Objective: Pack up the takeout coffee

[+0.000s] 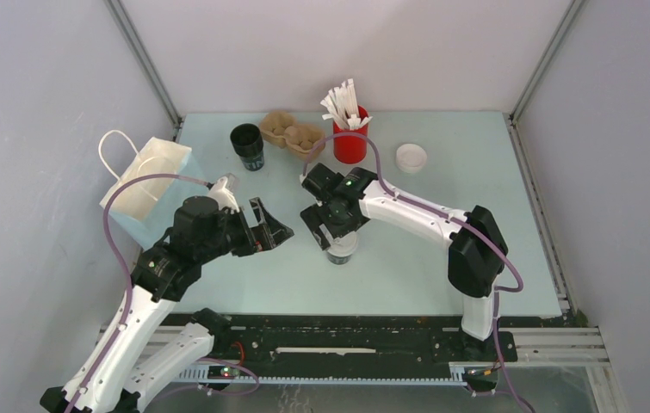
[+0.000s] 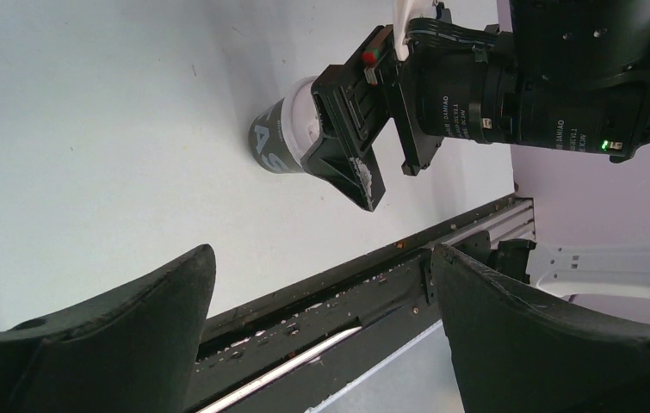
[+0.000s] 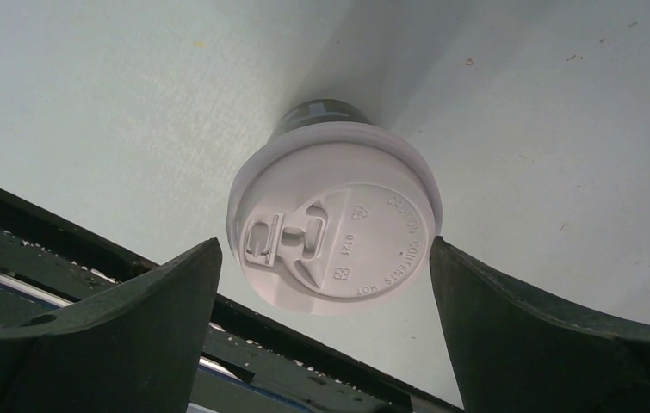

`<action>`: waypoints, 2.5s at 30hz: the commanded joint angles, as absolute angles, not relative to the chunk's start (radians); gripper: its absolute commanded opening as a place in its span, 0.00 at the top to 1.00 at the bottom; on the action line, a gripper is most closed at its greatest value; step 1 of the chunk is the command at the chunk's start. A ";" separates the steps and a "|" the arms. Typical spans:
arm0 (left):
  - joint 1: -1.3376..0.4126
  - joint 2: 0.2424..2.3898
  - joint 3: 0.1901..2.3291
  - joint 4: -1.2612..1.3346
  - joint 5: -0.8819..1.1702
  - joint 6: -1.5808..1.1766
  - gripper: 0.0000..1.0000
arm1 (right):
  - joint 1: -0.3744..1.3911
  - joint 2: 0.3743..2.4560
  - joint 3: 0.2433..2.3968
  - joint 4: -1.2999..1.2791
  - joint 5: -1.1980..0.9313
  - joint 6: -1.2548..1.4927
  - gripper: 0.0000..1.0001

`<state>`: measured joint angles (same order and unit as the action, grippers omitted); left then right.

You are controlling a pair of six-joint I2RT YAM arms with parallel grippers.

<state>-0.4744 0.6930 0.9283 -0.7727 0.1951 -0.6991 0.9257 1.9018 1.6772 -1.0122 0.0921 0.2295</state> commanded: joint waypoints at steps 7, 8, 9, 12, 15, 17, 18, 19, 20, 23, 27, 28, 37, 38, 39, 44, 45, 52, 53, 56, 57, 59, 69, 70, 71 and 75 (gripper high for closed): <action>-0.471 0.693 0.906 -0.765 0.213 -0.690 0.00 | 0.946 1.884 1.746 -1.048 0.133 0.246 0.00; -0.471 0.693 0.907 -0.765 0.213 -0.690 0.00 | 0.946 1.877 1.747 -1.050 0.135 0.247 0.00; -0.471 0.693 0.908 -0.765 0.212 -0.689 0.00 | 0.948 1.866 1.748 -1.051 0.136 0.248 0.00; -0.471 0.697 0.908 -0.765 0.212 -0.687 0.00 | 0.948 1.856 1.745 -1.050 0.131 0.253 0.00; -0.471 0.701 0.910 -0.764 0.214 -0.689 0.00 | 0.948 1.862 1.731 -1.039 0.111 0.261 0.00; -0.471 0.703 0.913 -0.761 0.214 -0.687 0.00 | 0.948 1.874 1.716 -1.027 0.106 0.265 0.00; -0.471 0.703 0.915 -0.761 0.213 -0.688 0.00 | 0.948 1.879 1.711 -1.021 0.106 0.263 0.00; -0.472 0.704 0.914 -0.762 0.212 -0.686 0.00 | 0.948 1.884 1.706 -1.018 0.104 0.261 0.00; -0.471 0.703 0.916 -0.762 0.211 -0.684 0.00 | 0.948 1.887 1.703 -1.013 0.101 0.258 0.00; -0.471 0.700 0.916 -0.767 0.210 -0.684 0.00 | 0.946 1.899 1.704 -1.006 0.083 0.256 0.00; -0.471 0.696 0.914 -0.770 0.206 -0.683 0.00 | 0.945 1.910 1.704 -1.000 0.091 0.253 0.00; -0.471 0.696 0.915 -0.771 0.205 -0.683 0.00 | 0.945 1.914 1.704 -1.002 0.096 0.253 0.00; -0.471 0.690 0.917 -0.777 0.201 -0.683 0.00 | 0.946 1.921 1.679 -1.003 0.114 0.256 0.02; -0.471 0.690 0.917 -0.778 0.200 -0.682 0.00 | 0.946 1.922 1.678 -1.002 0.112 0.256 0.02; -0.471 0.689 0.916 -0.779 0.199 -0.681 0.00 | 0.945 1.922 1.677 -1.000 0.112 0.257 0.03; -0.471 0.689 0.921 -0.782 0.198 -0.680 0.00 | 0.944 1.907 1.677 -0.993 0.116 0.266 0.09; -0.471 0.689 0.922 -0.784 0.198 -0.680 0.00 | 0.941 1.901 1.677 -0.994 0.117 0.271 0.11; -0.471 0.690 0.924 -0.784 0.198 -0.677 0.00 | 0.881 1.801 1.607 -0.996 0.200 0.323 0.16; -0.471 0.690 0.925 -0.784 0.198 -0.677 0.00 | 0.858 1.771 1.580 -0.989 0.215 0.329 0.16; -0.471 0.691 0.924 -0.784 0.201 -0.676 0.00 | 0.749 1.688 1.477 -0.969 0.254 0.337 0.16; -0.471 0.692 0.924 -0.784 0.204 -0.675 0.00 | 0.693 1.664 1.443 -0.963 0.269 0.337 0.16; -0.471 0.691 0.926 -0.784 0.203 -0.671 0.00 | 0.566 1.618 1.386 -0.949 0.292 0.325 0.16; -0.471 0.690 0.951 -0.814 0.209 -0.662 0.00 | -0.087 1.619 1.418 -0.861 0.228 0.216 0.15; -0.471 0.690 0.955 -0.817 0.209 -0.660 0.00 | -0.112 1.636 1.434 -0.866 0.223 0.216 0.15; -0.471 0.691 0.959 -0.820 0.206 -0.658 0.00 | -0.129 1.655 1.446 -0.872 0.221 0.219 0.15; -0.471 0.700 0.977 -0.831 0.191 -0.649 0.00 | -0.153 1.693 1.469 -0.876 0.216 0.219 0.14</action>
